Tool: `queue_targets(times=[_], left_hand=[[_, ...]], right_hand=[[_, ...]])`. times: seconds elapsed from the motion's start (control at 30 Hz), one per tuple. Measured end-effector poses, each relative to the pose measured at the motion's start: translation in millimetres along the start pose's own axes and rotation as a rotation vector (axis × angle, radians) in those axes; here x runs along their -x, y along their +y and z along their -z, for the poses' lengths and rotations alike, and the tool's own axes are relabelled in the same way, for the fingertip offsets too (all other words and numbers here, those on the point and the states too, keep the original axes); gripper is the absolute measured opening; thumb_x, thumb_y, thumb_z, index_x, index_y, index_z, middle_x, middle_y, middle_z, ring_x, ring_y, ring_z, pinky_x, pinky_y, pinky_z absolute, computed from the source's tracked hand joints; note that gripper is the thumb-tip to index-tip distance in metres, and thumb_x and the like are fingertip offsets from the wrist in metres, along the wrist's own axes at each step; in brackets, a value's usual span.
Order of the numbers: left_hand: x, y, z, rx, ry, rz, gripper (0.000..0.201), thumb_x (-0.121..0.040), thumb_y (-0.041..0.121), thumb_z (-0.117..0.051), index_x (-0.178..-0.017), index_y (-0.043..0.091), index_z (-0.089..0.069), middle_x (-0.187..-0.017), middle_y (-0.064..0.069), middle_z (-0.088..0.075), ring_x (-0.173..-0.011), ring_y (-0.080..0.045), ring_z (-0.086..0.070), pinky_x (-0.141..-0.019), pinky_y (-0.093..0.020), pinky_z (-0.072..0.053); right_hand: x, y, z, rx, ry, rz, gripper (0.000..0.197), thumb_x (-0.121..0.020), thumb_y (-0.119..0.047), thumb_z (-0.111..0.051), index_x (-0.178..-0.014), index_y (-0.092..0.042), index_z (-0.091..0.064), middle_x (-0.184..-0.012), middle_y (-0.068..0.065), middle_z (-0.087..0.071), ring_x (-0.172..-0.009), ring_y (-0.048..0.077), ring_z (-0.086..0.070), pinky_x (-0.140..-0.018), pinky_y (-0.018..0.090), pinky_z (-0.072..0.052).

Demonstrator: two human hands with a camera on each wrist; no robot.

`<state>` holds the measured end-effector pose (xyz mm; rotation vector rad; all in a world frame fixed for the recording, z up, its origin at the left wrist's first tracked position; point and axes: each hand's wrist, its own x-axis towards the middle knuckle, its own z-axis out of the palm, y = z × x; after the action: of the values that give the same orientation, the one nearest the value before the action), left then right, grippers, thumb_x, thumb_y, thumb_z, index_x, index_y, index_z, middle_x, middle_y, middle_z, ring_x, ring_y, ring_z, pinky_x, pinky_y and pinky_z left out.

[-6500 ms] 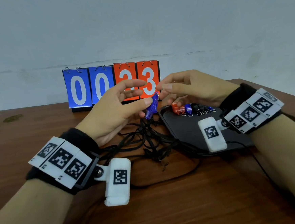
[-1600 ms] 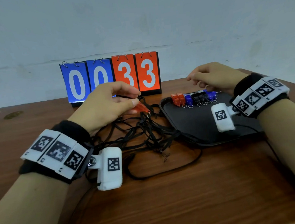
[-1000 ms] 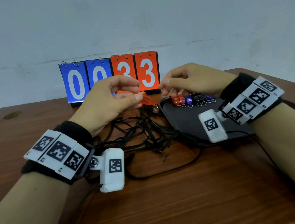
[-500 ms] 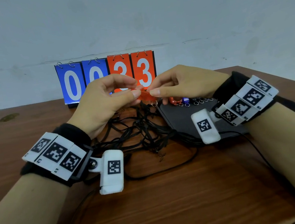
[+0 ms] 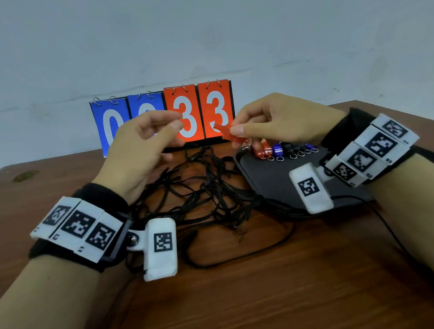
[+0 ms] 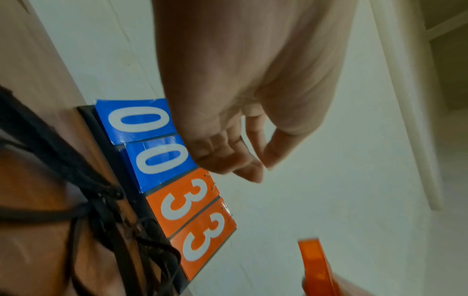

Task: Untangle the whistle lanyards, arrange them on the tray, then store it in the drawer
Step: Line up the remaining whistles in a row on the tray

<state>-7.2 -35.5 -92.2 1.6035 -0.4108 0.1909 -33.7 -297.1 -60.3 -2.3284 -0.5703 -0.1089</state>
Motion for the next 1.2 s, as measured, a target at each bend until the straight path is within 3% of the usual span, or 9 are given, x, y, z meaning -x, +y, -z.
queue_targets(times=[0.1, 0.2, 0.27, 0.57, 0.73, 0.83, 0.93, 1.03, 1.2], left_hand=[[-11, -6, 19, -0.003, 0.173, 0.104, 0.014, -0.098, 0.014, -0.063, -0.106, 0.021, -0.073, -0.105, 0.000, -0.072, -0.072, -0.009, -0.065, -0.057, -0.022, -0.045], [-16, -11, 30, -0.004, 0.230, 0.181, 0.016, -0.095, 0.010, -0.062, -0.099, 0.020, -0.074, -0.099, 0.002, -0.071, -0.071, -0.012, -0.062, -0.052, -0.022, -0.041], [-18, -13, 33, -0.029, 0.241, 0.214, 0.016, -0.094, 0.010, -0.062, -0.098, 0.020, -0.075, -0.101, 0.001, -0.072, -0.072, -0.013, -0.062, -0.052, -0.023, -0.040], [-14, -20, 24, -0.106, 0.125, 0.368, 0.014, -0.097, 0.010, -0.062, -0.101, 0.014, -0.074, -0.102, -0.007, -0.072, -0.072, -0.014, -0.060, -0.054, -0.024, -0.040], [-12, -22, 21, -0.128, 0.085, 0.419, 0.015, -0.098, 0.012, -0.061, -0.104, 0.013, -0.075, -0.099, -0.004, -0.072, -0.071, -0.013, -0.058, -0.057, -0.024, -0.040], [-11, -22, 18, -0.154, 0.051, 0.420, 0.016, -0.099, 0.013, -0.060, -0.105, 0.012, -0.075, -0.097, -0.004, -0.072, -0.071, -0.012, -0.057, -0.058, -0.024, -0.040], [-11, -22, 15, -0.169, 0.027, 0.420, 0.016, -0.099, 0.015, -0.061, -0.106, 0.012, -0.075, -0.096, -0.004, -0.072, -0.069, -0.012, -0.057, -0.060, -0.024, -0.041], [-10, -22, 15, -0.185, 0.005, 0.422, 0.016, -0.099, 0.016, -0.061, -0.105, 0.013, -0.076, -0.094, -0.003, -0.072, -0.069, -0.011, -0.058, -0.061, -0.024, -0.042], [-8, -23, 12, -0.216, -0.024, 0.410, 0.021, -0.101, 0.014, -0.056, -0.103, 0.015, -0.076, -0.096, -0.002, -0.073, -0.071, -0.011, -0.060, -0.061, -0.024, -0.043]], right_hand=[[-1, 10, 6, -0.003, 0.022, -0.044, 0.024, -0.096, -0.042, -0.061, -0.101, -0.022, -0.072, -0.097, -0.009, -0.078, -0.070, 0.005, -0.065, -0.065, 0.016, -0.048], [-1, 19, 11, -0.063, 0.057, -0.108, 0.041, -0.087, -0.054, -0.063, -0.104, -0.018, -0.072, -0.098, -0.006, -0.078, -0.073, 0.006, -0.065, -0.071, 0.024, -0.050], [-2, 30, 17, -0.086, 0.097, -0.147, 0.037, -0.091, -0.049, -0.062, -0.103, -0.016, -0.071, -0.098, -0.005, -0.078, -0.073, 0.005, -0.066, -0.071, 0.023, -0.051], [-2, 97, 49, -0.325, 0.320, -0.411, 0.029, -0.100, -0.033, -0.058, -0.111, -0.008, -0.068, -0.103, 0.005, -0.077, -0.063, 0.004, -0.061, -0.048, 0.015, -0.040], [1, 127, 60, -0.305, 0.343, -0.611, 0.035, -0.097, -0.040, -0.060, -0.106, -0.007, -0.070, -0.088, 0.001, -0.075, -0.059, 0.008, -0.059, -0.050, 0.020, -0.036], [5, 138, 66, -0.215, 0.375, -0.678, 0.039, -0.093, -0.045, -0.063, -0.100, -0.008, -0.073, -0.086, 0.006, -0.073, -0.072, 0.016, -0.061, -0.054, 0.024, -0.036], [8, 148, 72, -0.140, 0.426, -0.725, 0.038, -0.087, -0.049, -0.066, -0.092, -0.012, -0.072, -0.096, 0.008, -0.077, -0.086, 0.024, -0.063, -0.062, 0.032, -0.040], [12, 149, 73, 0.020, 0.422, -0.769, 0.036, -0.093, -0.046, -0.064, -0.082, -0.012, -0.068, -0.085, 0.008, -0.068, -0.074, 0.025, -0.056, -0.058, 0.029, -0.039], [23, 160, 73, 0.138, 0.343, -0.870, 0.041, -0.094, -0.046, -0.064, -0.094, -0.006, -0.071, -0.072, 0.005, -0.061, -0.056, 0.018, -0.049, -0.053, 0.029, -0.038]])
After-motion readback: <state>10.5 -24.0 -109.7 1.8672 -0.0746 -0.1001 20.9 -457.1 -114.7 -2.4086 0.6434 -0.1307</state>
